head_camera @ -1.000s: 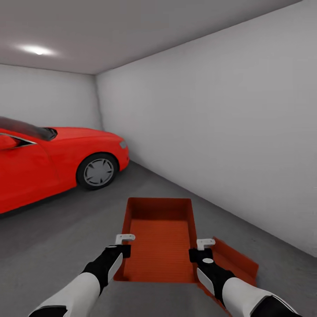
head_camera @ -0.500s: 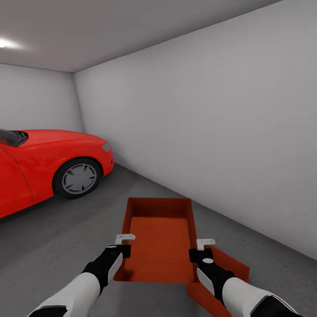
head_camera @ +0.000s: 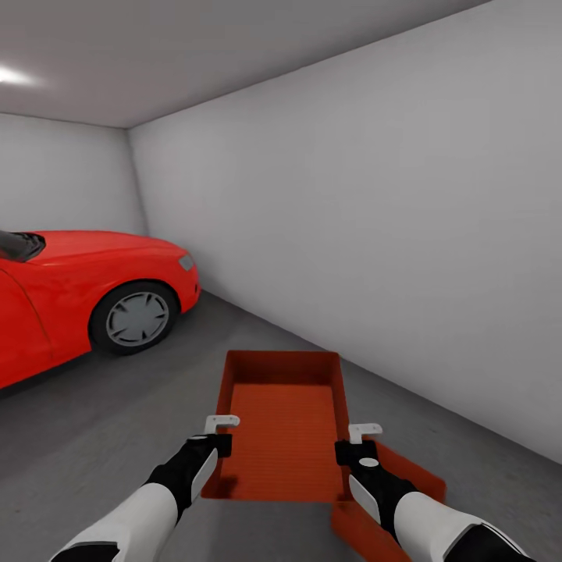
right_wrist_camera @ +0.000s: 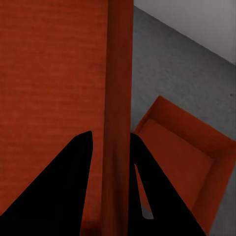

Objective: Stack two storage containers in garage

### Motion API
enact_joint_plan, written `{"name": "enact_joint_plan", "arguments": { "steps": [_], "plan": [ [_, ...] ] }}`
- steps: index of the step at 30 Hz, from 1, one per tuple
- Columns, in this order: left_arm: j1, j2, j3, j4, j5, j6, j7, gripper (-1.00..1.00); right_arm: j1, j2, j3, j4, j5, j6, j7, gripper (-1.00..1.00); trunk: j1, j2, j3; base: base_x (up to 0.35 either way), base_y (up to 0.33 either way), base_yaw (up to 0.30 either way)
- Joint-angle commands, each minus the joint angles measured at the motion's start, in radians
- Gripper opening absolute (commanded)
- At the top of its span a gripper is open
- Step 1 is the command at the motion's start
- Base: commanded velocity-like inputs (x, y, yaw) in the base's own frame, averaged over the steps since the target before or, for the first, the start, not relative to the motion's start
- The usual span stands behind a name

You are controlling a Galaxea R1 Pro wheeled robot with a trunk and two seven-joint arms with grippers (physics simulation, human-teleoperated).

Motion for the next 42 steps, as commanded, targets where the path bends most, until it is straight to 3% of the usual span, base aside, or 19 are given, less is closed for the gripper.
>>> {"name": "enact_joint_plan", "arguments": {
  "steps": [1, 14, 33, 42],
  "plan": [
    [-0.001, 0.000, 0.025, -0.055, -0.019, 0.008, 0.003, -1.00, -0.001, -0.001, 0.007, 0.007, -0.014, -0.006, -0.002, -1.00, 0.001, -0.002, -0.002, 0.295, 0.000, 0.000],
    [-0.001, 0.000, 0.025, -0.056, -0.019, 0.008, 0.003, -1.00, -0.001, -0.001, 0.008, 0.007, -0.014, -0.006, -0.002, -1.00, 0.001, -0.002, -0.002, 0.311, 0.000, -0.026],
    [-0.001, 0.000, 0.025, -0.056, -0.019, 0.008, 0.003, -1.00, -0.001, -0.001, 0.007, 0.007, -0.014, -0.006, -0.002, -1.00, 0.001, -0.002, -0.002, 0.300, 0.000, -0.231],
    [-0.001, 0.000, 0.025, -0.057, -0.019, 0.008, 0.003, -1.00, -0.001, -0.001, 0.007, 0.007, -0.014, -0.006, -0.002, -1.00, 0.001, -0.002, -0.002, 0.036, 0.000, -0.240]
  ]
}}
